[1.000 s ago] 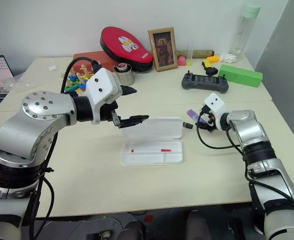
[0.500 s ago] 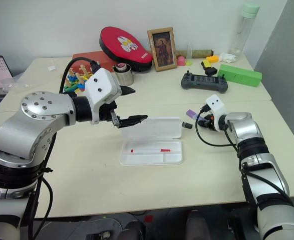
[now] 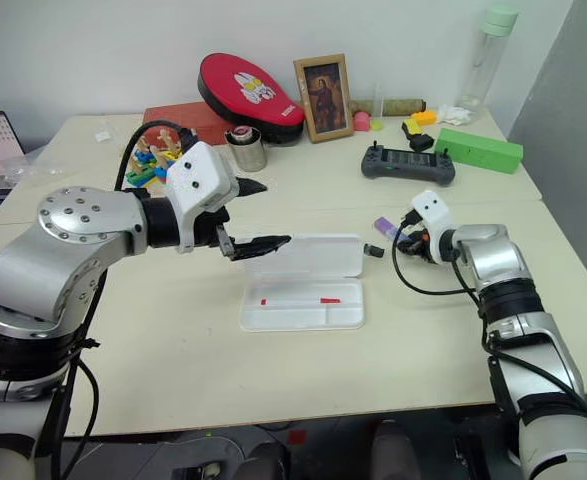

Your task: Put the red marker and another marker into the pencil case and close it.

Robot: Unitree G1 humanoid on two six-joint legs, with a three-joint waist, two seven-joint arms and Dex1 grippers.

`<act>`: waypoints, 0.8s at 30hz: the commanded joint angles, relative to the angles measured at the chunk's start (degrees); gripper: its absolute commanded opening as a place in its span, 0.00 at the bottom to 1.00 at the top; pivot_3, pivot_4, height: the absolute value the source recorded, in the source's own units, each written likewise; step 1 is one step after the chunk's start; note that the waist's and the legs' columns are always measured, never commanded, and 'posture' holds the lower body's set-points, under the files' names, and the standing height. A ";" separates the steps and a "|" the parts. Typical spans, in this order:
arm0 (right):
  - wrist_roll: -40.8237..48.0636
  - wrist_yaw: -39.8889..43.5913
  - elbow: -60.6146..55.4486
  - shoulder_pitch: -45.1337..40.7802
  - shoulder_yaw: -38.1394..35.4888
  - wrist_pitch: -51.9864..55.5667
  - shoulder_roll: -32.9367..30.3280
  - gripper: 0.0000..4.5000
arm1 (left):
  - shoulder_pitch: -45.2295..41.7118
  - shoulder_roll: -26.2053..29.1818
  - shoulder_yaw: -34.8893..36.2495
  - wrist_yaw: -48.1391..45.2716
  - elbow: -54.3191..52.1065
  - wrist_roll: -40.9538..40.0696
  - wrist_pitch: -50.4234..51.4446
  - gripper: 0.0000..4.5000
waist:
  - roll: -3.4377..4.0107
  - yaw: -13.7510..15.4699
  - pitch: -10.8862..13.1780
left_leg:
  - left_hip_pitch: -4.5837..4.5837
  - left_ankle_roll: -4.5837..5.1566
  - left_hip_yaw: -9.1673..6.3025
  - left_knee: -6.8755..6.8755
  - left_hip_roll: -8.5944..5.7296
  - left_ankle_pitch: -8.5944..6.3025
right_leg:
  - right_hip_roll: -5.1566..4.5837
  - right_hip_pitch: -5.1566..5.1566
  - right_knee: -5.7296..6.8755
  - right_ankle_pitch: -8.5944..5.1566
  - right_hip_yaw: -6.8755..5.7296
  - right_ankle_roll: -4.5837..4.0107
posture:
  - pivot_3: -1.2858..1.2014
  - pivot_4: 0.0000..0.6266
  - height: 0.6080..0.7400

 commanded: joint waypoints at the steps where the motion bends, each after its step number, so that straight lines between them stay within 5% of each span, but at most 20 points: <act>1: 1.64 3.67 -10.10 0.93 -1.59 2.73 -4.48 0.24 | 2.42 3.98 5.10 -3.08 -3.46 -2.81 -0.36 1.00 | 0.00 0.01 0.00 | 0.00 0.00 0.00 -0.01 0.00 0.00 | 0.00 -0.01 -0.01 0.00 0.01 0.00 | 0.52 0.24 1.00; 9: 5.84 10.13 -24.74 3.51 -2.84 6.74 -11.39 0.24 | 8.63 9.69 7.45 -7.13 -5.29 -4.21 -3.36 1.00 | 0.01 0.16 0.01 | 0.00 0.02 0.01 -0.02 0.00 -0.01 | 0.00 -0.01 0.03 0.00 0.00 0.00 | 0.52 0.24 1.00; 16: 24.56 26.54 -49.66 11.15 -8.25 8.75 -19.30 0.24 | 15.96 14.19 10.47 -8.59 -5.70 -3.85 -5.71 1.00 | 0.02 0.32 0.01 | -0.01 0.04 0.00 -0.10 0.00 -0.02 | -0.01 0.01 -0.05 -0.01 -0.01 0.01 | 0.52 0.24 1.00; 24: 23.63 20.09 -54.42 11.59 1.62 10.25 -13.41 0.24 | 18.90 14.39 11.77 -4.33 -4.41 -1.88 -5.83 1.00 | 0.02 0.35 0.01 | 0.08 0.33 0.01 -0.07 0.01 -0.02 | 0.00 0.01 0.15 -0.01 0.01 0.03 | 0.52 0.24 1.00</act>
